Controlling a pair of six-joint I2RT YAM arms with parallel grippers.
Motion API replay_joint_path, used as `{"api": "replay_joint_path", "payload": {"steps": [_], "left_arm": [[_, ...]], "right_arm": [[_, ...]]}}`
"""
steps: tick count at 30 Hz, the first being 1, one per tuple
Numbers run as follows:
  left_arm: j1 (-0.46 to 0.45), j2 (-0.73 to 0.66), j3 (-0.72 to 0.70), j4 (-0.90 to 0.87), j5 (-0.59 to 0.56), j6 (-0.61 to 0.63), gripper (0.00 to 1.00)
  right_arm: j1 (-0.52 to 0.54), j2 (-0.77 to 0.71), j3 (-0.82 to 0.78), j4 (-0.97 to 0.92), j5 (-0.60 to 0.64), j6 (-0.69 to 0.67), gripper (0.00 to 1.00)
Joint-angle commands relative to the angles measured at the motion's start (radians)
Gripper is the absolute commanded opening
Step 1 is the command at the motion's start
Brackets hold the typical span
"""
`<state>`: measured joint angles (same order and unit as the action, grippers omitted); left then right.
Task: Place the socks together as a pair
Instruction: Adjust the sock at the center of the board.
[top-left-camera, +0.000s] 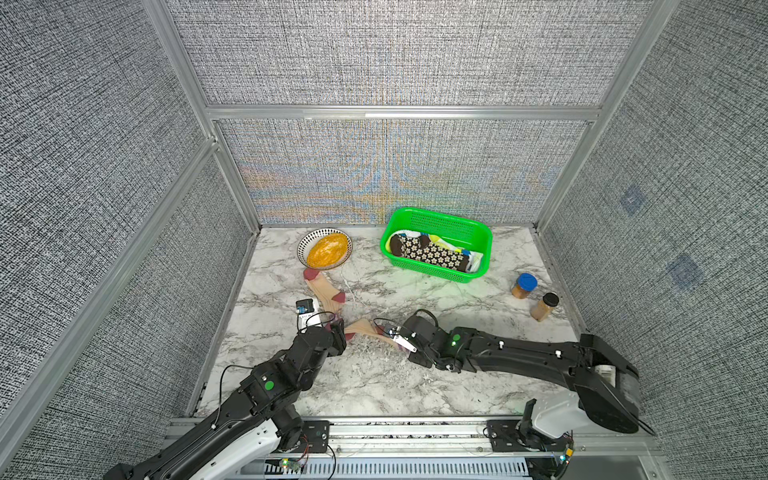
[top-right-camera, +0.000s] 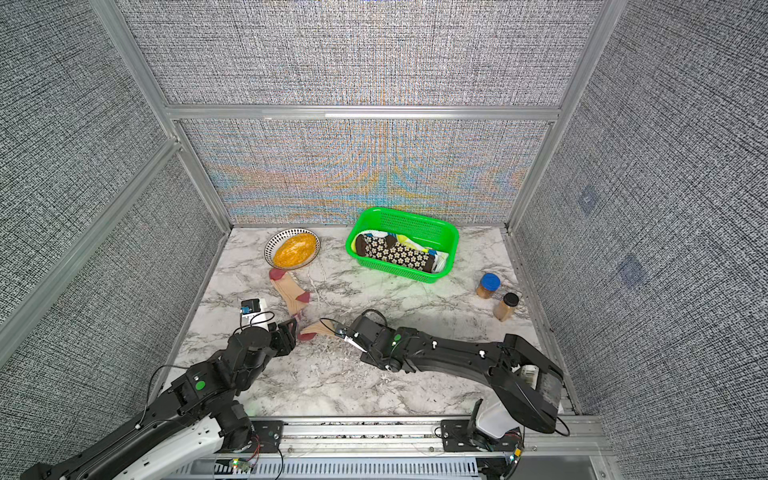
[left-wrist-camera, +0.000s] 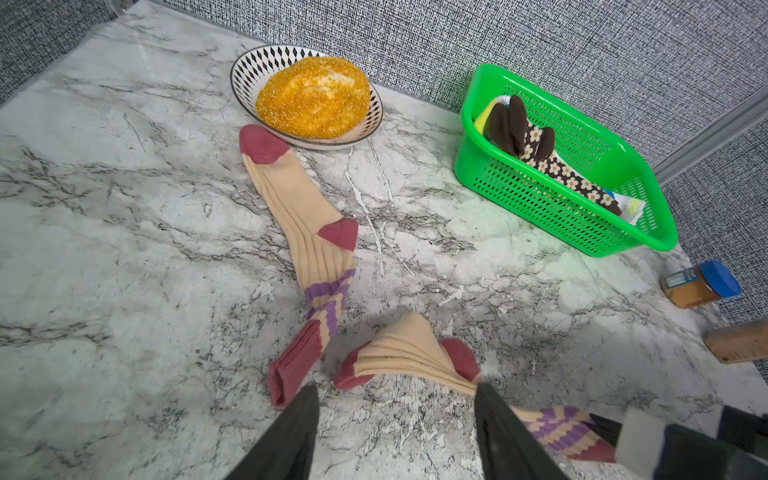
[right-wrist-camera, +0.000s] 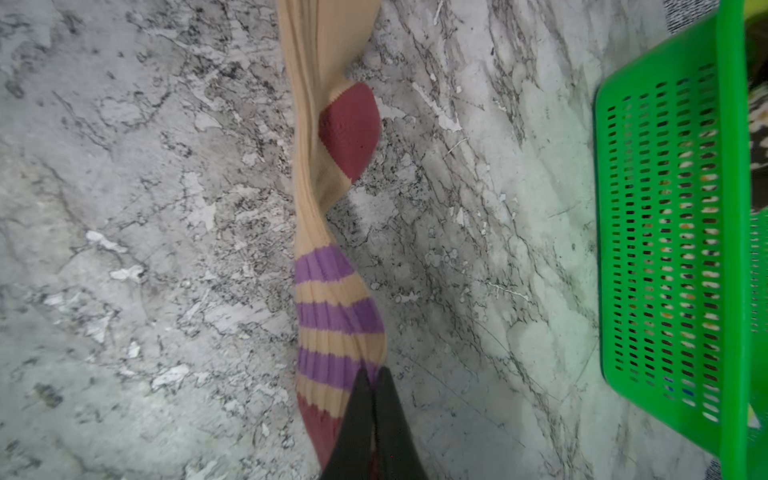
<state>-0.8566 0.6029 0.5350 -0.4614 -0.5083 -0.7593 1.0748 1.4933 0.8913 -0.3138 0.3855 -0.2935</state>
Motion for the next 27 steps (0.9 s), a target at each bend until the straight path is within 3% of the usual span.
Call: {"api": "replay_joint_path", "payload": {"steps": [1,7,12,14,16,17,21,27], "left_arm": [[-0.001,0.005,-0.004,0.044,0.023,-0.005,0.62],[-0.001,-0.007,-0.045,0.061,0.028,-0.017,0.62],[-0.001,0.004,-0.049,0.06,0.037,-0.006,0.62],[0.0,0.006,-0.05,0.057,0.042,-0.002,0.62],[-0.001,0.006,-0.053,0.056,0.046,-0.002,0.62],[-0.001,0.007,-0.055,0.057,0.047,-0.006,0.62],[-0.001,0.019,-0.046,0.048,0.047,-0.006,0.62],[0.018,0.131,0.045,-0.055,0.064,0.003,0.64]], "right_arm": [[0.005,-0.045,-0.032,0.056,0.135,0.022,0.0],[0.11,-0.12,-0.138,0.113,0.249,0.036,0.0],[0.137,-0.05,-0.156,0.058,0.296,0.125,0.0],[0.137,-0.036,-0.157,0.035,0.303,0.171,0.12],[0.137,-0.045,-0.146,0.021,0.31,0.205,0.42],[0.137,-0.058,-0.14,0.019,0.308,0.216,0.5],[0.133,-0.164,-0.131,0.043,0.233,0.231,0.63],[0.061,-0.393,-0.192,0.172,-0.051,0.282,0.8]]}}
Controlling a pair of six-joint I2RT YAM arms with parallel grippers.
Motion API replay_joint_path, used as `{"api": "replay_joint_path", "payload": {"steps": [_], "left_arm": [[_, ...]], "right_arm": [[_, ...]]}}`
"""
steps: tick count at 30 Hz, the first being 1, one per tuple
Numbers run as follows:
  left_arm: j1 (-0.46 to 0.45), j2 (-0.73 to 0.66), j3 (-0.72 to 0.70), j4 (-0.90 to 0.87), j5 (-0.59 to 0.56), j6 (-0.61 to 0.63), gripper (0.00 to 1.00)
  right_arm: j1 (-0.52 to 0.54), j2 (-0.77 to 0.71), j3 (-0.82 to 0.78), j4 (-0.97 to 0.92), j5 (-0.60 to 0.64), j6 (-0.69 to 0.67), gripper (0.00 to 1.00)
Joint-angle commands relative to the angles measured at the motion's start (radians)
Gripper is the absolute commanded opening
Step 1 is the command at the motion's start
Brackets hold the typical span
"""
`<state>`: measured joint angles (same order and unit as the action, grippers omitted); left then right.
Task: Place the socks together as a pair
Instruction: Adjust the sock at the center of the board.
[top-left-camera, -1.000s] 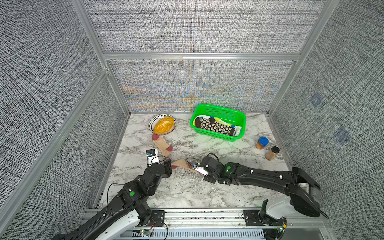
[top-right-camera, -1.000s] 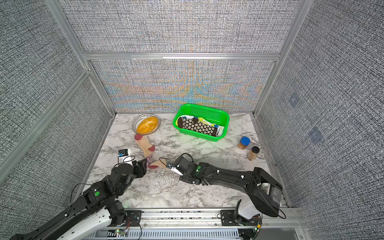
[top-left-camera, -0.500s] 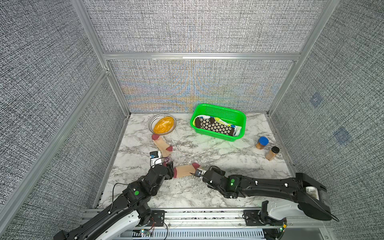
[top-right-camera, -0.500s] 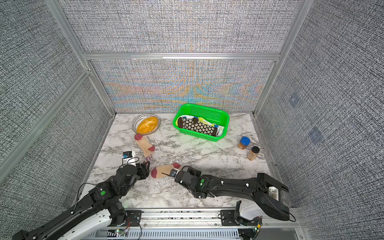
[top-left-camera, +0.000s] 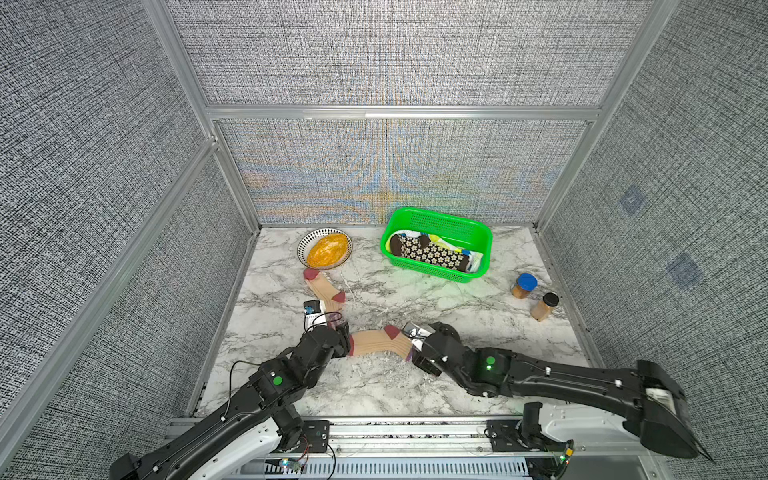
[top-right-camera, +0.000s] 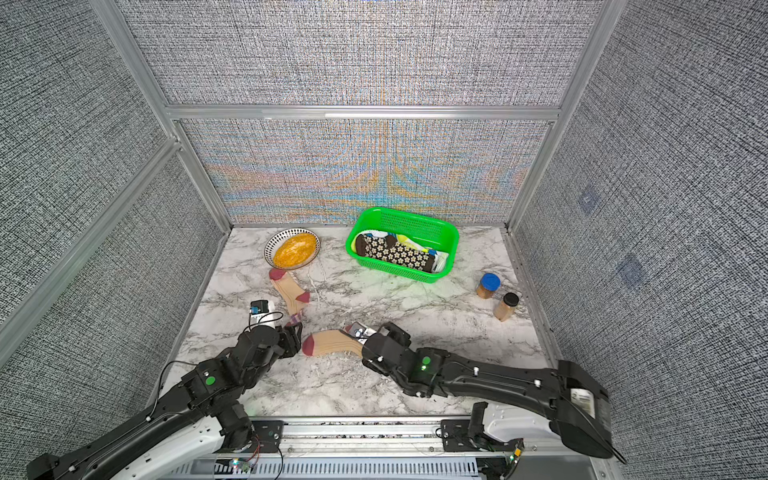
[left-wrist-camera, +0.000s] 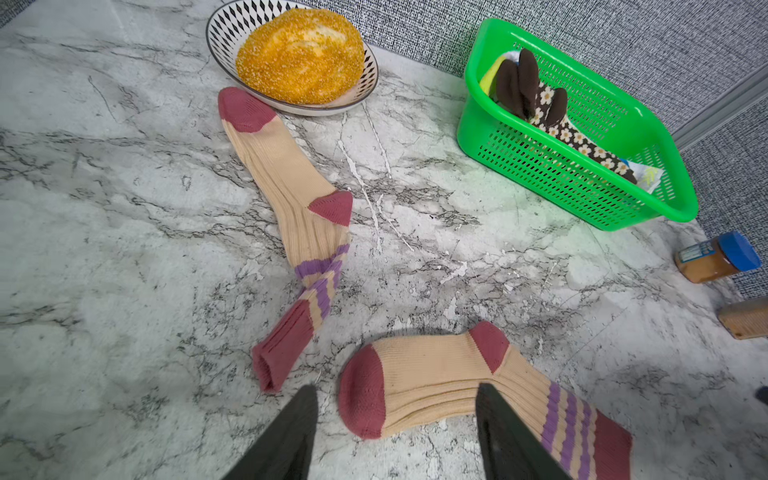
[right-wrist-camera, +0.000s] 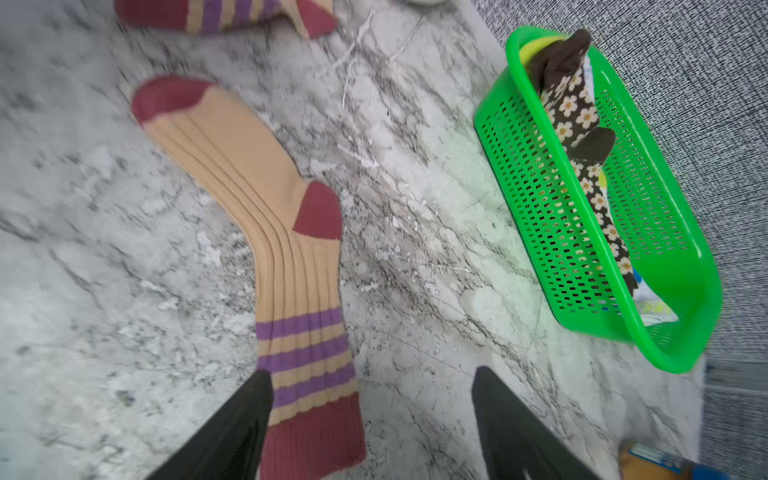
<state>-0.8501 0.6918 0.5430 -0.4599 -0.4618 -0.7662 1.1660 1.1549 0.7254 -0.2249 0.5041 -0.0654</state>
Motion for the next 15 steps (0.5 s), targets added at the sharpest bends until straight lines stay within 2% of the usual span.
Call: {"api": "replay_joint_path", "payload": {"steps": [1,4,7,15], "left_arm": [[0.03,0.078,0.063,-0.085,0.039,0.014,0.66],[0.105,0.173,0.109,-0.119,0.141,0.028,0.66],[0.182,0.261,0.129,-0.122,0.238,0.041,0.66],[0.288,0.473,0.155,-0.067,0.255,0.115,0.64]], "right_arm": [[-0.062,-0.08,-0.051,0.123,-0.245,0.076,0.8],[-0.157,-0.105,-0.101,0.202,-0.422,0.158,0.79],[-0.248,-0.063,-0.116,0.237,-0.56,0.238,0.78],[-0.273,0.084,-0.1,0.234,-0.609,0.282,0.78]]}}
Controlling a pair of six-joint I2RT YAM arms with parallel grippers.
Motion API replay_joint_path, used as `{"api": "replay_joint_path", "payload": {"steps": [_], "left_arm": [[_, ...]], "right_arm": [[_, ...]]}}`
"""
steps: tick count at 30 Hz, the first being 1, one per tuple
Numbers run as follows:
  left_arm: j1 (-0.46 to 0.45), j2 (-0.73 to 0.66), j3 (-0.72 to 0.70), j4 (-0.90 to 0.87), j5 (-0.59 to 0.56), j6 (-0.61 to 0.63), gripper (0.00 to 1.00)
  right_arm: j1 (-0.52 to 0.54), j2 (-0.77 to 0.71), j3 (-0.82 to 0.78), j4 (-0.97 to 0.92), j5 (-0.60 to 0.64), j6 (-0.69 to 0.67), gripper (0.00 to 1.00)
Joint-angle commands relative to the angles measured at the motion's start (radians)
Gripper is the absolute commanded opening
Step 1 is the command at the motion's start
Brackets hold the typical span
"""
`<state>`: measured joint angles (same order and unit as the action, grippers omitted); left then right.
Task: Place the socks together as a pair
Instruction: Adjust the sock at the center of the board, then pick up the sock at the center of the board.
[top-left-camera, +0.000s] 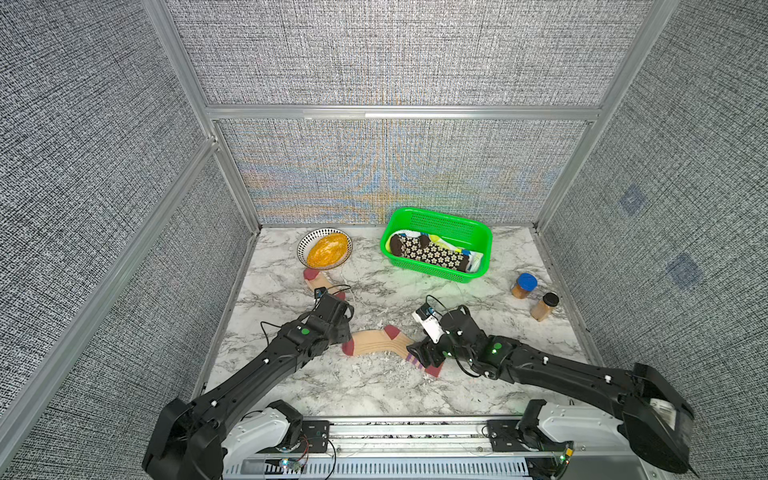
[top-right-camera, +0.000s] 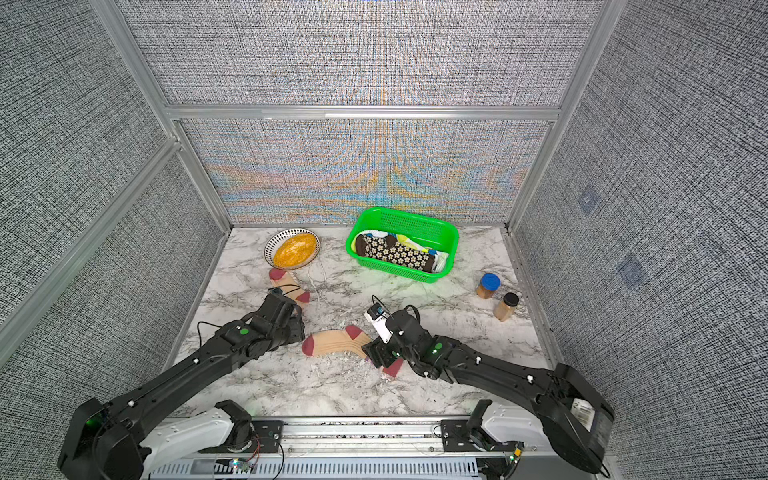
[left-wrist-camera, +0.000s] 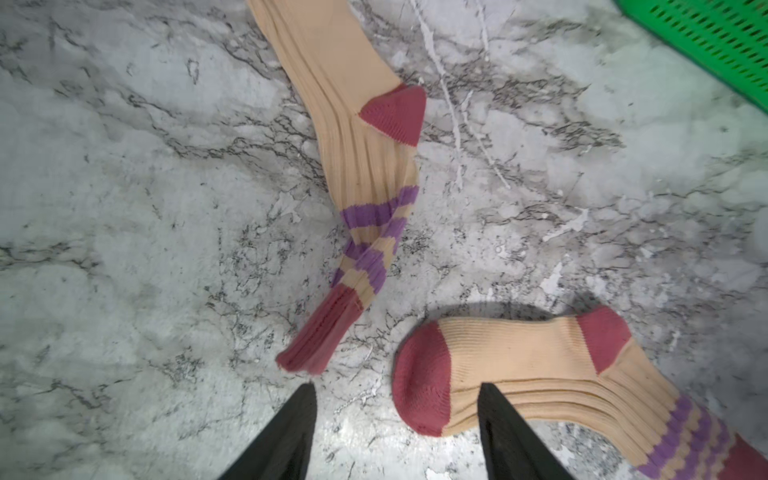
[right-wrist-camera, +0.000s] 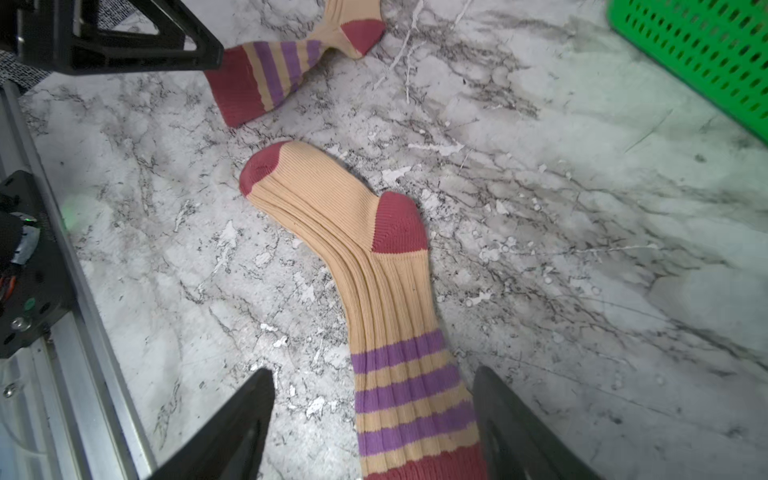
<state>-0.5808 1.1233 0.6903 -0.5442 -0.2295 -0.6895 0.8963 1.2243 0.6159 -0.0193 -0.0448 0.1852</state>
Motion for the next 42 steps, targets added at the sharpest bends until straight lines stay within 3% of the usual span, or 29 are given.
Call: {"api": "replay_joint_path", "payload": {"steps": [1,7,12,14,17,19,24,28,32,40,42], "left_arm": [[0.03,0.067,0.017,0.007,0.0,0.046,0.64],[0.063,0.157,0.021,0.059,-0.003,0.08,0.63],[0.099,0.299,0.021,0.158,0.072,0.11,0.59],[0.107,0.338,0.04,0.147,0.087,0.133,0.48],[0.113,0.34,0.067,0.11,0.108,0.168,0.15],[0.113,0.296,0.069,0.103,0.129,0.173,0.06],[0.113,0.15,0.083,0.086,0.193,0.144,0.03],[0.113,0.071,0.138,0.126,0.349,0.111,0.02],[0.088,0.03,0.142,0.268,0.446,-0.022,0.02],[-0.164,0.053,0.04,0.676,0.35,-0.29,0.02],[-0.176,0.069,0.038,0.749,0.347,-0.314,0.02]], "right_arm": [[-0.004,0.015,0.008,0.034,-0.064,0.031,0.78],[-0.036,-0.011,-0.017,0.063,-0.105,0.031,0.8],[-0.072,-0.021,-0.028,0.06,-0.14,0.034,0.81],[-0.075,-0.032,-0.033,0.056,-0.14,0.036,0.82],[-0.082,-0.047,-0.04,0.051,-0.14,0.036,0.81],[-0.087,-0.056,-0.045,0.054,-0.143,0.036,0.81],[-0.103,-0.065,-0.038,0.061,-0.14,0.033,0.81],[-0.126,-0.056,-0.017,0.047,-0.132,0.03,0.81],[-0.171,-0.055,0.002,0.036,-0.13,0.043,0.81],[-0.365,-0.062,0.019,0.01,-0.27,0.124,0.81],[-0.401,-0.068,0.009,0.018,-0.313,0.137,0.81]]}}
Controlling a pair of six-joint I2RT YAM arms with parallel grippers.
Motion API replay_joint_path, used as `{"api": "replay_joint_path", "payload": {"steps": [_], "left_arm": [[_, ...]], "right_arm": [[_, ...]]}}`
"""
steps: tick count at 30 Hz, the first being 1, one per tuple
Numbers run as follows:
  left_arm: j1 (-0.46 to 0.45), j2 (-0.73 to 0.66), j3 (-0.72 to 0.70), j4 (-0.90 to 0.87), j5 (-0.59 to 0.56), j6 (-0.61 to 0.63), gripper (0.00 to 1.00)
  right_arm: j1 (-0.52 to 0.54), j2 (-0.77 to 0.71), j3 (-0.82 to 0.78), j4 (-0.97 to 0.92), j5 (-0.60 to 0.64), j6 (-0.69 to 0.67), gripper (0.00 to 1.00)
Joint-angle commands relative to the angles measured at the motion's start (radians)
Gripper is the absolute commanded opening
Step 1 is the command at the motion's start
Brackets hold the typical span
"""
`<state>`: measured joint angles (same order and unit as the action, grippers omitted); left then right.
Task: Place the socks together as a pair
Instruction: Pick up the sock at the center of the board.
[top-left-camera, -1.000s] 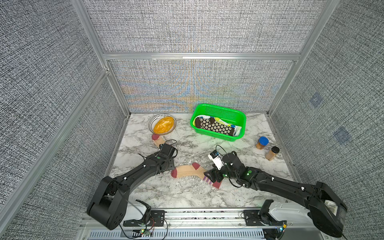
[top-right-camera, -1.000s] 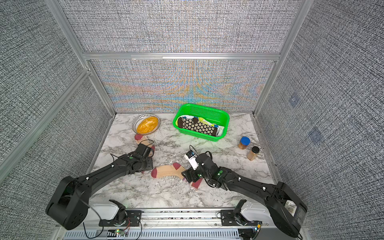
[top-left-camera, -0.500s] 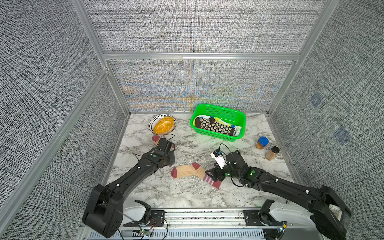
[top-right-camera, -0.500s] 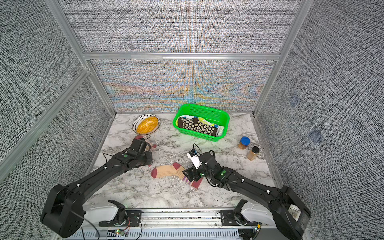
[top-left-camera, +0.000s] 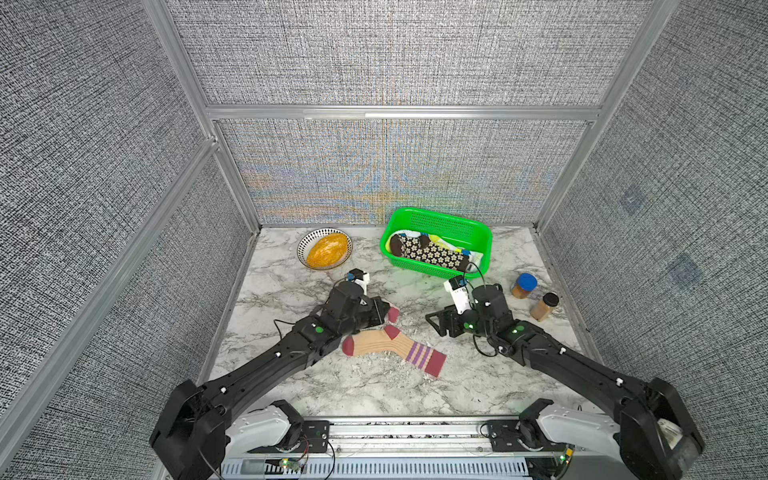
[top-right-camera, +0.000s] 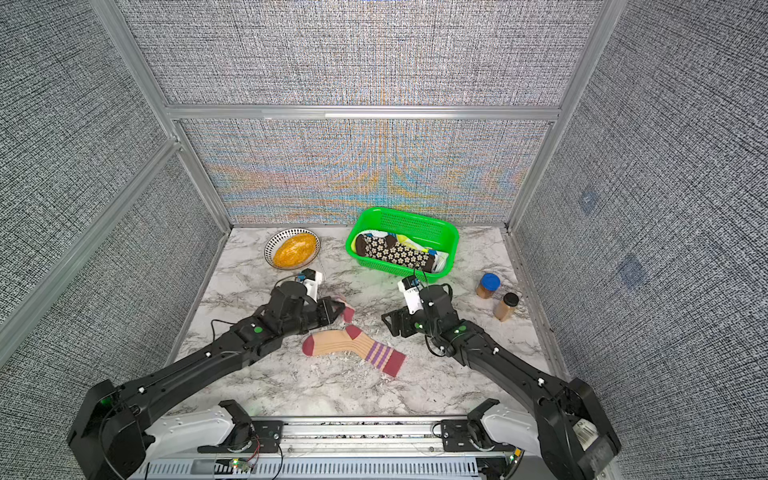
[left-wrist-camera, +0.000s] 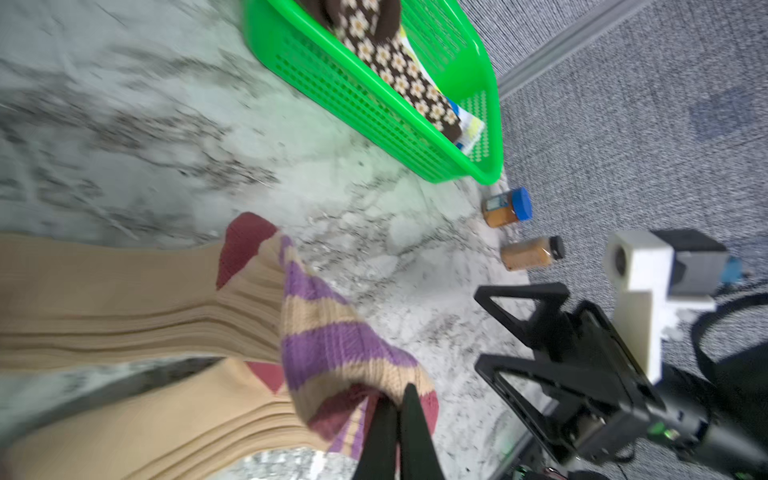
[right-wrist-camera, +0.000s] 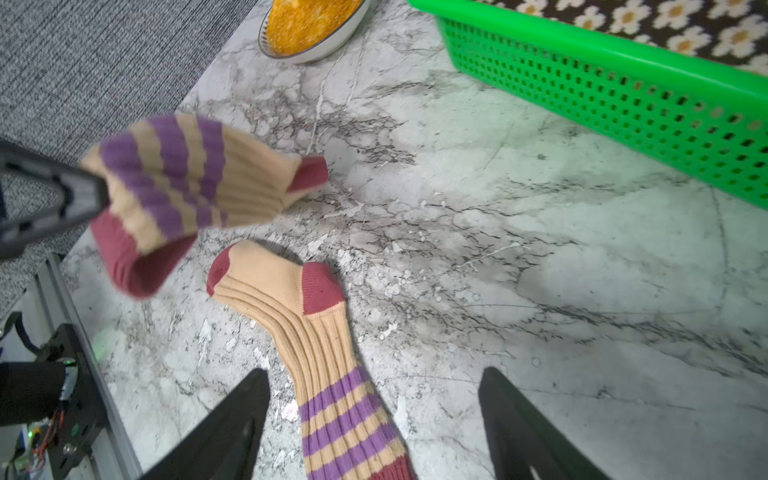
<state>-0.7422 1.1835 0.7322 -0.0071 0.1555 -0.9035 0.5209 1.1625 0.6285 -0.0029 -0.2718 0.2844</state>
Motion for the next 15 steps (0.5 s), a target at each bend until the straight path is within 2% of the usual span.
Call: {"api": "replay_joint_path", "payload": {"steps": [1,9,12,15], "left_arm": [[-0.014,0.002,0.015,0.205,-0.055,-0.088,0.02],[0.001,-0.096,0.305,-0.097,-0.26,0.114,0.02],[0.017,-0.119,0.317,-0.116,-0.281,0.126,0.03],[0.017,-0.127,0.228,-0.074,-0.228,0.095,0.03]], "right_arm": [[-0.036,-0.013,-0.01,0.001,-0.089,0.039,0.81],[-0.091,-0.051,0.007,-0.035,-0.127,0.009,0.81],[-0.096,-0.044,0.031,-0.047,-0.142,-0.006,0.81],[-0.099,-0.036,0.04,-0.055,-0.15,-0.016,0.82]]}}
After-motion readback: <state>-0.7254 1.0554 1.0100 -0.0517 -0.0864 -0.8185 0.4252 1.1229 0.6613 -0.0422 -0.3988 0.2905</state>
